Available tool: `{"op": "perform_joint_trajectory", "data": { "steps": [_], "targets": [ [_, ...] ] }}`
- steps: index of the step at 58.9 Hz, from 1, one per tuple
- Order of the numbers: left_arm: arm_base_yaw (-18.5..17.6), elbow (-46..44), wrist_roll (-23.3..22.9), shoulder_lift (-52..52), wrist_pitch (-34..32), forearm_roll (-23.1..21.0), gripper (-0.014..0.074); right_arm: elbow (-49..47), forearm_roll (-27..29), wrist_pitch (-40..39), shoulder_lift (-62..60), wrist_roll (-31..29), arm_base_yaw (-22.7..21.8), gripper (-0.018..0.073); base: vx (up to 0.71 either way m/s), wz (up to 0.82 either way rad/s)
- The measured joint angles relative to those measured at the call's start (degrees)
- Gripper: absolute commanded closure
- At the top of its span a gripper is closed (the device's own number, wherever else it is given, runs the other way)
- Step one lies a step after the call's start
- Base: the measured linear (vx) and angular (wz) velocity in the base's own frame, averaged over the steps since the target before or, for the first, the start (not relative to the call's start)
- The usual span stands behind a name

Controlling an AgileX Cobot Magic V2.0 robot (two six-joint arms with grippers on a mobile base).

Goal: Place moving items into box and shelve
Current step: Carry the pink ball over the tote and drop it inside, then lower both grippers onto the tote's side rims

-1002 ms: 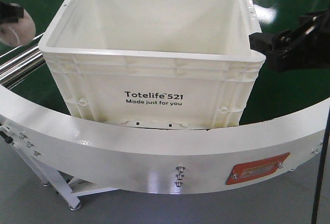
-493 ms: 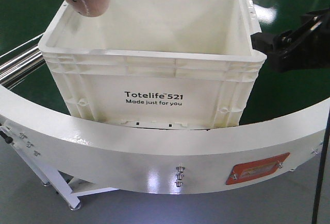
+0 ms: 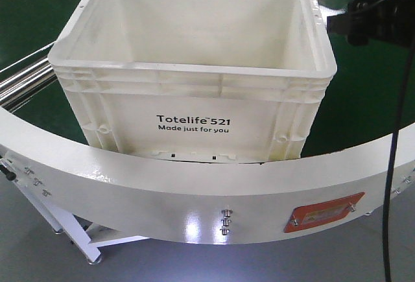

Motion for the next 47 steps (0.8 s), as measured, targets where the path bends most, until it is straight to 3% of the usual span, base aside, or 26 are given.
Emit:
{"op": "perform_joint_trajectory", "data": {
  "steps": [7, 14, 31, 47],
  "targets": [
    [0.00, -4.65, -9.53, 2.81, 6.35, 8.70, -0.0036, -6.75, 0.05, 4.57, 6.09, 1.37, -0.58, -0.0031, 0.00, 0.00],
    [0.00, -9.20, -13.47, 7.08, 12.25, 13.08, -0.0032, -13.32, 0.05, 8.88, 12.27, 3.40, -0.58, -0.0031, 0.00, 0.00],
    [0.00, -14.88, -15.88, 13.83, 19.04, 13.88, -0.0011, -26.12, 0.05, 18.35, 25.75, 4.80, -0.58, -0.0031, 0.00, 0.00],
    [0.00, -15.05, -16.98, 15.73, 20.98, 14.01, 0.0006, -29.55, 0.19, 20.78, 33.00, 7.15, -0.58, -0.0031, 0.00, 0.00]
  ]
}}
